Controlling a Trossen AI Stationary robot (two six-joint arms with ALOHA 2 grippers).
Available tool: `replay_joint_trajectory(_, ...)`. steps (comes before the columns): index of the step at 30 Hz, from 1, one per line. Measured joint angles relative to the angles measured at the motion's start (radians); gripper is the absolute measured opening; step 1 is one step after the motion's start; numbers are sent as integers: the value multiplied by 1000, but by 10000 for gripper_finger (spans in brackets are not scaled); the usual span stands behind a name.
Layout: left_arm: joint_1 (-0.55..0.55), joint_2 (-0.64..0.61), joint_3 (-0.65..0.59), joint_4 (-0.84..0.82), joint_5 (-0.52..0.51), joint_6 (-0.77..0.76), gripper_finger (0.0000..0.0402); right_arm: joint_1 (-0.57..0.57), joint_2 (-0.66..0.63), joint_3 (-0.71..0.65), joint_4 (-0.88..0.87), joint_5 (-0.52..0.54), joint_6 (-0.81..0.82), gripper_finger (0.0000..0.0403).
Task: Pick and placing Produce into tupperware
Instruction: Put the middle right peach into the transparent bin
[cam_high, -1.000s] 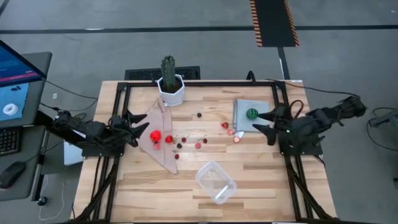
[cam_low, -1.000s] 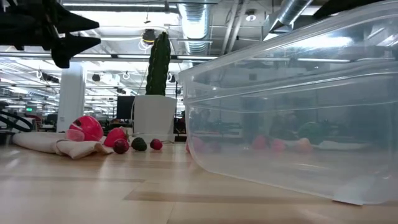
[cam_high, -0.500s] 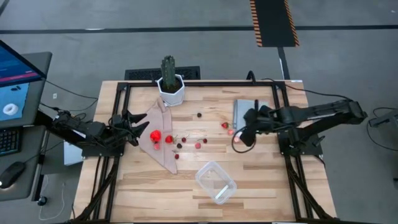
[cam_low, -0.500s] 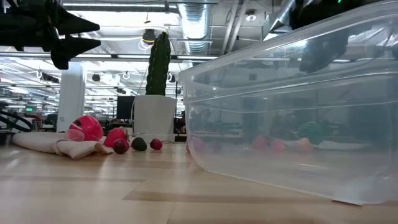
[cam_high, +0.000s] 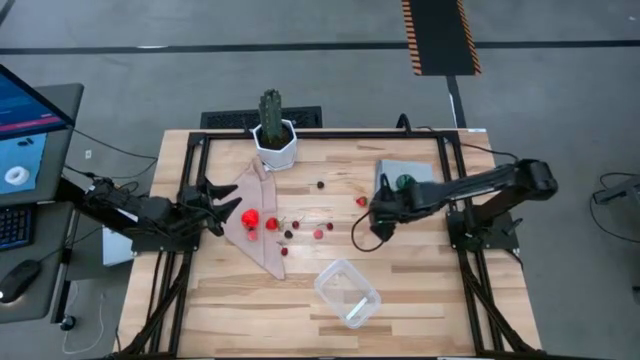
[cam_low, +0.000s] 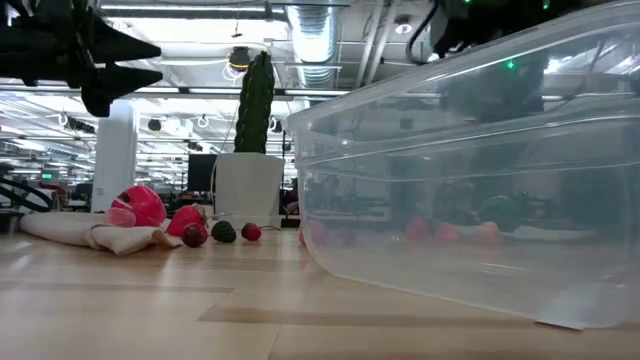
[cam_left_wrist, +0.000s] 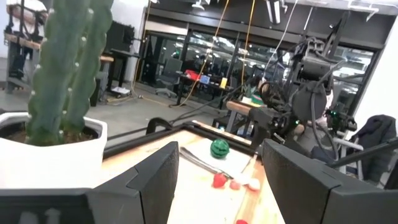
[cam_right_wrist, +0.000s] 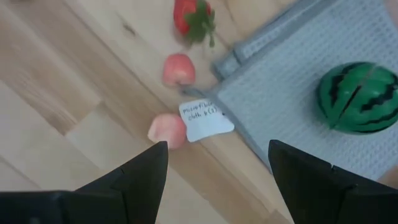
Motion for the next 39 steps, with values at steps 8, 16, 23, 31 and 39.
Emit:
replay_joint_trajectory(8, 0, 0, 0, -10, 0, -30, 222, 6, 80, 0, 64, -15, -11, 302)
replay_joint_trajectory(16, 0, 0, 0, -8, -1, -31, 222, 17, 144, 0, 149, -83, -18, 302)
replay_joint_trajectory(23, 0, 0, 0, -4, -1, -32, 222, 21, 198, -2, 149, -97, -19, 302)
replay_joint_trajectory(31, 0, 0, 0, -4, -1, -31, 222, 21, 210, -2, 159, -97, -19, 299)
replay_joint_trajectory(39, 0, 0, 0, -4, -1, -33, 222, 10, 210, -47, 209, -138, -35, 270)
